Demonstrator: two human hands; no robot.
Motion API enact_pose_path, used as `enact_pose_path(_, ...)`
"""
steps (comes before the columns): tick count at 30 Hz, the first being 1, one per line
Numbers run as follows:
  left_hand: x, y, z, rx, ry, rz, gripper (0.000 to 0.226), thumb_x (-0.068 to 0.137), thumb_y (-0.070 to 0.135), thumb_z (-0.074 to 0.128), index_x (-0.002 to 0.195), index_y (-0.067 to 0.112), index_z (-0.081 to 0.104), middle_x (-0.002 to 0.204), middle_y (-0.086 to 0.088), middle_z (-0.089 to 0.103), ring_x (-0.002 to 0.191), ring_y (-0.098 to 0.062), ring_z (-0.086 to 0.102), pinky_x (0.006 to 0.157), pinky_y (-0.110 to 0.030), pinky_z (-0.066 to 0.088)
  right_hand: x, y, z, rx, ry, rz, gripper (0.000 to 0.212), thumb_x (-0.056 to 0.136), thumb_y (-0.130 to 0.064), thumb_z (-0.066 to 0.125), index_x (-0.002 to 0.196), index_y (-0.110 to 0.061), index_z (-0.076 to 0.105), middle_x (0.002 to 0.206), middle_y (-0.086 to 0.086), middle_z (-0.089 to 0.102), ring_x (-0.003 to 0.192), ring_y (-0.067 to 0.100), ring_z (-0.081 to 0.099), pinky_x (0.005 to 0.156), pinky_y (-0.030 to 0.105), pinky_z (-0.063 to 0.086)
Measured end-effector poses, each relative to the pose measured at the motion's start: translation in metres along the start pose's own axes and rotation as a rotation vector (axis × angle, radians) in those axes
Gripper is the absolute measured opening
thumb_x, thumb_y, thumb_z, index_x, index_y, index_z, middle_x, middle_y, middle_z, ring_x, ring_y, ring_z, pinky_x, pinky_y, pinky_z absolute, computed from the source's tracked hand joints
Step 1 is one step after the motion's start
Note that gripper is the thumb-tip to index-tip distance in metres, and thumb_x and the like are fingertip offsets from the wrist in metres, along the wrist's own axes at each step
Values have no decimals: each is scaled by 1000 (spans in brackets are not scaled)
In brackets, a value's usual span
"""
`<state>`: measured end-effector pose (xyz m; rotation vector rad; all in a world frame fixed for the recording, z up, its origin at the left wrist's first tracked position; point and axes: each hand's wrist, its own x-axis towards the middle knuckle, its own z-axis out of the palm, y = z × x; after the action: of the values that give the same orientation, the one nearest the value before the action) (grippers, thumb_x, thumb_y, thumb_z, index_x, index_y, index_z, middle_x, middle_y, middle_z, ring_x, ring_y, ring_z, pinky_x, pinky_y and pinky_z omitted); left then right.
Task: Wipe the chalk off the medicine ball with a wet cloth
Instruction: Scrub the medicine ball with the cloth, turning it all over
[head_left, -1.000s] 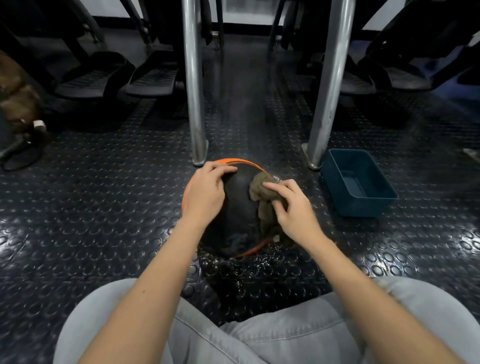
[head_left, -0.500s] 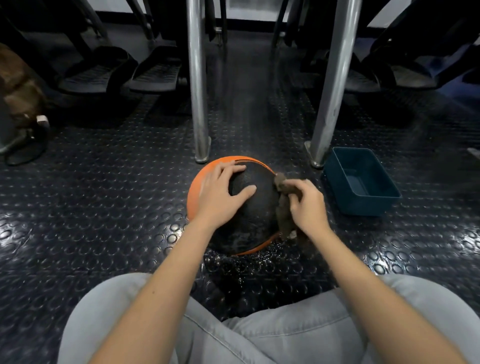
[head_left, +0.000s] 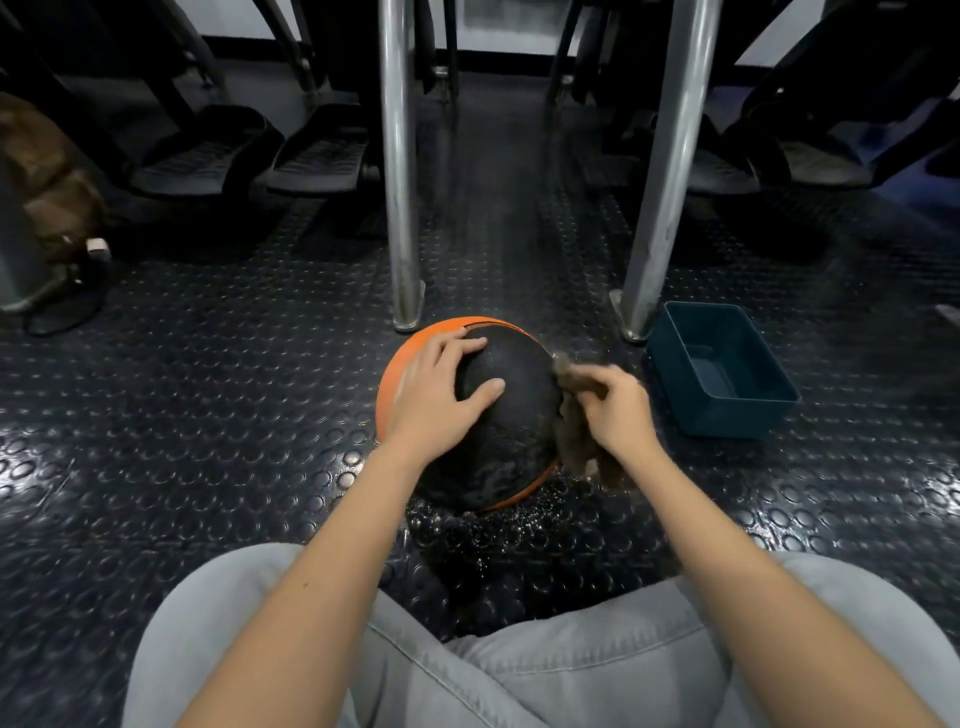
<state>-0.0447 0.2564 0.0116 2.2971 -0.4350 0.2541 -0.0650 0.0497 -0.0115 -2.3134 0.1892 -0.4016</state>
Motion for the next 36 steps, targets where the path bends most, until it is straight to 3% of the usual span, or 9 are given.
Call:
enact_pose_path(3, -1, 2, 1, 22, -4, -27, 48, 88, 39, 63, 132, 24, 49, 143, 7, 39, 134, -11, 32, 110, -27, 20, 2, 7, -5, -66, 29, 87, 33, 86, 4, 55, 107, -17, 70, 107, 8, 61, 108, 27, 56, 93, 28, 41)
enact_pose_path(6, -5, -4, -3, 18, 31, -20, 47, 87, 35, 66, 130, 22, 52, 141, 6, 41, 133, -10, 32, 101, -16, 16, -5, -29, -6, 123, 133, -149, 36, 80, 9, 56, 104, -12, 70, 97, 4, 61, 96, 16, 57, 86, 13, 38)
enact_pose_path(9, -7, -10, -7, -19, 30, -10, 47, 85, 32, 69, 128, 20, 54, 135, 11, 41, 132, -10, 33, 101, -16, 17, -19, -31, 5, 59, 34, -362, 40, 78, 11, 52, 105, -13, 70, 95, 0, 57, 92, 15, 55, 88, 22, 42)
enact_pose_path(15, -10, -11, -8, -68, 28, 6, 47, 85, 29, 70, 128, 19, 54, 126, 18, 35, 125, 0, 30, 99, -10, 15, -9, -4, 4, -41, 59, 35, 36, 82, 11, 52, 106, -9, 69, 106, 10, 61, 105, 28, 57, 91, 25, 38)
enact_pose_path(18, -12, -13, -6, -63, 51, 19, 46, 85, 29, 69, 128, 20, 53, 126, 18, 35, 118, 6, 26, 91, 4, 7, -19, -32, 3, 62, 116, -185, 37, 80, 11, 53, 105, -10, 69, 99, 8, 60, 97, 22, 57, 89, 26, 42)
enact_pose_path(22, -9, -13, -7, -75, 32, 29, 46, 85, 28, 69, 127, 20, 54, 127, 18, 36, 123, 2, 29, 96, -4, 13, -33, -35, 15, 36, 42, -413, 40, 78, 5, 47, 105, -14, 69, 99, 3, 57, 93, 21, 54, 87, 27, 42)
enact_pose_path(27, -8, -11, -4, -74, 37, 27, 46, 86, 31, 68, 129, 22, 53, 127, 20, 35, 117, 8, 24, 93, -3, 10, -9, 6, 9, -43, 53, 84, 34, 84, 8, 51, 107, -10, 69, 105, 10, 60, 105, 29, 57, 86, 22, 37)
enact_pose_path(33, -13, -20, -5, -102, 79, 3, 45, 85, 30, 69, 127, 23, 54, 128, 19, 36, 122, 6, 28, 98, -8, 14, -31, -36, 9, 95, 111, -475, 36, 81, 1, 51, 110, -12, 69, 97, 6, 55, 93, 12, 52, 87, 16, 41)
enact_pose_path(36, -10, -20, -7, -128, 70, -2, 45, 85, 30, 69, 127, 23, 54, 129, 20, 36, 122, 5, 29, 101, -15, 17, -25, -9, 18, 47, 91, -282, 38, 83, 5, 49, 110, -13, 68, 98, 6, 54, 95, 21, 54, 88, 25, 43)
